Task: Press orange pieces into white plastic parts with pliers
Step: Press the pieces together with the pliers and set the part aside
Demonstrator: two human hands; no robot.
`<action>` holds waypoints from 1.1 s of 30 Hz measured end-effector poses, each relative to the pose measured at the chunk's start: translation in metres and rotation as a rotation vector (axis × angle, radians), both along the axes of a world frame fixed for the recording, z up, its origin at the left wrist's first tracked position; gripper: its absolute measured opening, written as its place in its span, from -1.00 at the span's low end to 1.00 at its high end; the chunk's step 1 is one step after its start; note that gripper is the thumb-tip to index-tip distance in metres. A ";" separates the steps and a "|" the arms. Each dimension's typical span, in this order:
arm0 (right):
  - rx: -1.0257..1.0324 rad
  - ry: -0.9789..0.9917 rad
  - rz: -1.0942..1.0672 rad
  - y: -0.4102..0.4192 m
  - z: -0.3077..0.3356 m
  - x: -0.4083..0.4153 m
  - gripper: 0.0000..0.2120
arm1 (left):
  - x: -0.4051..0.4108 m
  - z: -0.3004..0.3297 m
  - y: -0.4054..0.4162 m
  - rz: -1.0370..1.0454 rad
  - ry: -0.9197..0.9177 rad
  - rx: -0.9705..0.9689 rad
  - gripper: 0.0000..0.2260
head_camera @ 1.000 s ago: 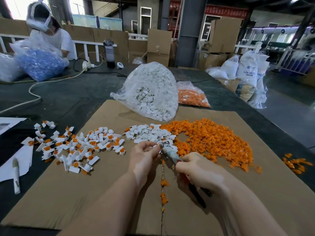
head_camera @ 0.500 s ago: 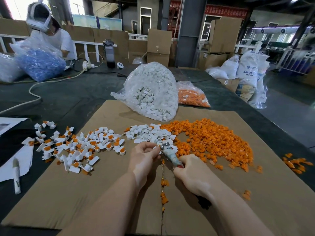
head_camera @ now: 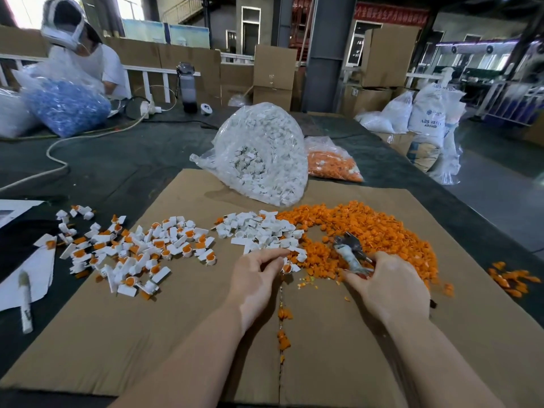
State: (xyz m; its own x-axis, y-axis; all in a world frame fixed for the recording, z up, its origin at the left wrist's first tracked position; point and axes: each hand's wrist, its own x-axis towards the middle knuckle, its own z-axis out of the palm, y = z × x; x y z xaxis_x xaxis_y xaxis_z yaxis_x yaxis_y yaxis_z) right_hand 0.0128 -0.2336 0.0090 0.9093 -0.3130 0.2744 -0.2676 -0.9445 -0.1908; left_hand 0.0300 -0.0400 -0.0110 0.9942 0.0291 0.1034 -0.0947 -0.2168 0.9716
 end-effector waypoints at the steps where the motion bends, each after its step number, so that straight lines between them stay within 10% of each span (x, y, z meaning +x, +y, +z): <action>1: -0.040 0.011 -0.005 -0.002 -0.003 0.001 -0.51 | 0.000 0.000 0.000 -0.008 -0.008 0.013 -0.81; 8: -0.254 -0.033 -0.024 0.003 -0.015 -0.002 -0.41 | 0.000 -0.002 0.001 -0.038 -0.048 0.108 -0.80; 16: 0.194 -0.350 0.717 0.058 -0.018 -0.008 -0.76 | -0.001 0.000 0.002 -0.065 -0.064 0.175 -0.84; 33: 0.319 -0.401 0.614 0.061 -0.025 -0.010 -0.92 | -0.006 -0.004 0.001 -0.158 -0.118 0.251 -0.75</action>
State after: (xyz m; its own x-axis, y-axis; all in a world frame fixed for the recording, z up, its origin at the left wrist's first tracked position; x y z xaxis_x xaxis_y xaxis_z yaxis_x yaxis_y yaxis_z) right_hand 0.0025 -0.1724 -0.0156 0.7954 0.0930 0.5989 0.4289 -0.7845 -0.4478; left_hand 0.0239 -0.0394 -0.0151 0.9650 -0.1662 0.2030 -0.2556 -0.4216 0.8700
